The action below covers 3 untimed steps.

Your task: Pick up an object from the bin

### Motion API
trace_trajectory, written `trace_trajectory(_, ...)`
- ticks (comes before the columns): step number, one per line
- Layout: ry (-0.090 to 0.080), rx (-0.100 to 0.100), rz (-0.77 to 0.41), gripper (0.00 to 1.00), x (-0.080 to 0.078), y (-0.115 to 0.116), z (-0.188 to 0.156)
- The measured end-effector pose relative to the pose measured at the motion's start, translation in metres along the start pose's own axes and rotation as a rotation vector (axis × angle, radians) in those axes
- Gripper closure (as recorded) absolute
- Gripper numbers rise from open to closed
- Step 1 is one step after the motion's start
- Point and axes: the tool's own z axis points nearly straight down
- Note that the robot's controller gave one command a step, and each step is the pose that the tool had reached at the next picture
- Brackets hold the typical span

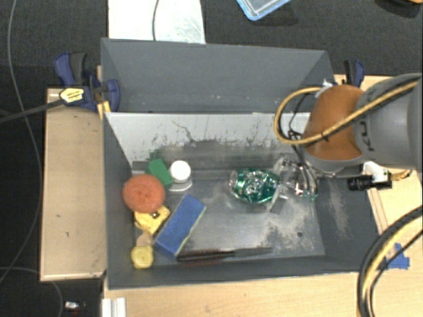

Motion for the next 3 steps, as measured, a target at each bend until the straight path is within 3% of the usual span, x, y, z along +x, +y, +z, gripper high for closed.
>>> trace_trajectory(1, -0.004, -0.001, 0.001, 0.00, -0.0049, 0.0049, 0.0056)
trace_trajectory(2, -0.002, -0.001, 0.135, 0.00, -0.0037, 0.0057, 0.0091)
trace_trajectory(3, -0.009, -0.003, 0.147, 0.00, -0.0099, 0.0033, 0.0103)
